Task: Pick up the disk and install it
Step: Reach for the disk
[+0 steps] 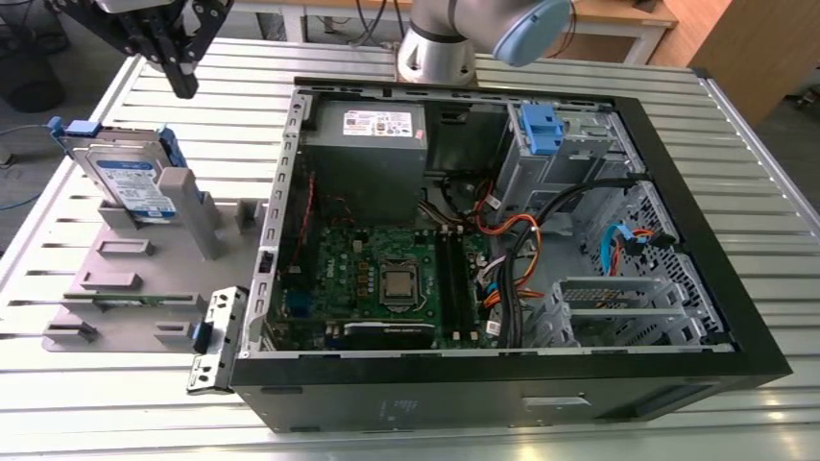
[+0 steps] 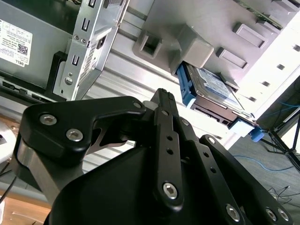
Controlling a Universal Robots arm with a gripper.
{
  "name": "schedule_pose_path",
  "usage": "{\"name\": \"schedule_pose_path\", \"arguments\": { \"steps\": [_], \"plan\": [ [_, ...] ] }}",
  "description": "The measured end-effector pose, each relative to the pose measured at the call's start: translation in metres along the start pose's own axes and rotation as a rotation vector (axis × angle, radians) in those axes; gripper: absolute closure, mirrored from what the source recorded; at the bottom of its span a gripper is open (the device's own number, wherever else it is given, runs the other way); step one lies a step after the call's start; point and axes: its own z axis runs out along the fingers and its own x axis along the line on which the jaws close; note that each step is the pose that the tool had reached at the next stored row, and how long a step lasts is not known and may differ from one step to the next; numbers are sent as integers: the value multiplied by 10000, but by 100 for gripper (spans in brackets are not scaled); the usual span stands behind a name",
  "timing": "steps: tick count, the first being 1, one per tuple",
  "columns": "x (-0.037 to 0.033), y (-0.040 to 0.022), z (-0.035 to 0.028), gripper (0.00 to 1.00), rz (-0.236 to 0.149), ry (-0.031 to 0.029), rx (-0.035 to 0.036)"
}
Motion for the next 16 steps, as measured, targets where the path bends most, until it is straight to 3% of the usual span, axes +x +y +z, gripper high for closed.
{"name": "schedule_pose_path", "arguments": {
  "steps": [16],
  "plan": [
    [101, -8, -3, 89, -1, 0, 0]
  ]
}}
